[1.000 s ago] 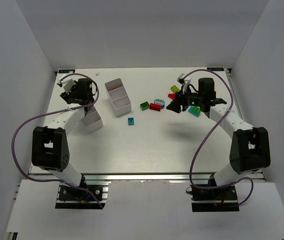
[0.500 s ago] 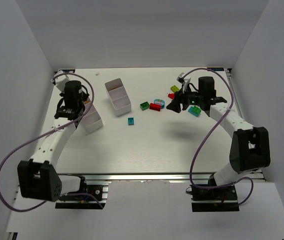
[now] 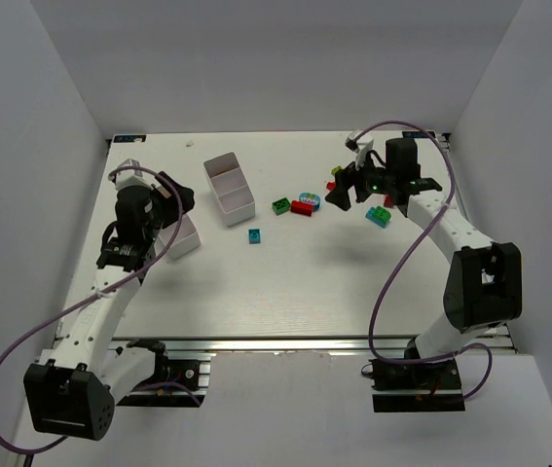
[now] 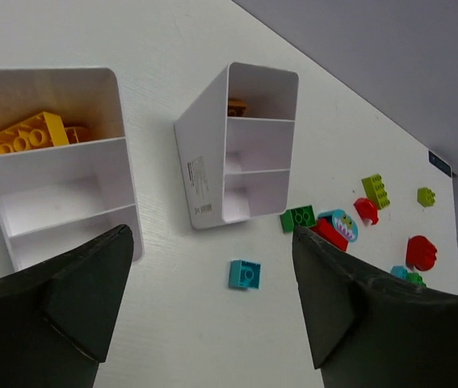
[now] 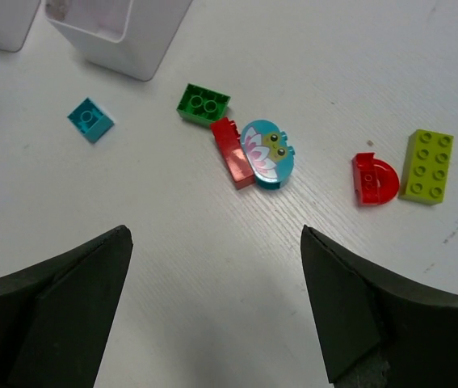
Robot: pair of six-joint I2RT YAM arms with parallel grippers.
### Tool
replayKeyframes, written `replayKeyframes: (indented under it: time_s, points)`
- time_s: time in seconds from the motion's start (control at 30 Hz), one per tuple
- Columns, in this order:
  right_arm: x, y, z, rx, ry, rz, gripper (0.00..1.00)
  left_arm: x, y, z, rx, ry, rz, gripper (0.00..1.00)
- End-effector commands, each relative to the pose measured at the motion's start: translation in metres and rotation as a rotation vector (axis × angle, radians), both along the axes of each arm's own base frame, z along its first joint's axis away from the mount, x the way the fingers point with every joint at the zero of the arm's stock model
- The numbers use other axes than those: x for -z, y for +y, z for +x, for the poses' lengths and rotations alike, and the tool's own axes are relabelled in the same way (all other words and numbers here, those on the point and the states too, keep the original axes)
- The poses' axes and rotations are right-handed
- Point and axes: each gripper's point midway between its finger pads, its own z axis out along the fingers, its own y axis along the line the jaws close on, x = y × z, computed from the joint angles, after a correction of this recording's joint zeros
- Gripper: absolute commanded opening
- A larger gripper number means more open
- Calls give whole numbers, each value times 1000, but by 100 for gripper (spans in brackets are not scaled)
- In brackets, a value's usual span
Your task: Sort the legos into containers by color
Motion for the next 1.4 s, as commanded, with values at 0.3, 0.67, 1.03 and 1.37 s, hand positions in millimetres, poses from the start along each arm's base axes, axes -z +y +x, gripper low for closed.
replayKeyframes:
  time_s: [0.3, 0.67, 1.03, 1.37]
  points:
    - [1, -46, 68, 218, 117, -91, 89, 1, -13, -35, 53, -33, -114, 92]
    - [33, -84, 93, 338, 214, -213, 74, 11, -14, -42, 53, -24, -136, 93]
    - [52, -67, 166, 334, 160, -188, 73, 16, -15, -42, 61, 0, -132, 93]
    - [80, -53, 189, 317, 95, -234, 75, 20, -16, -41, 44, 4, -175, 93]
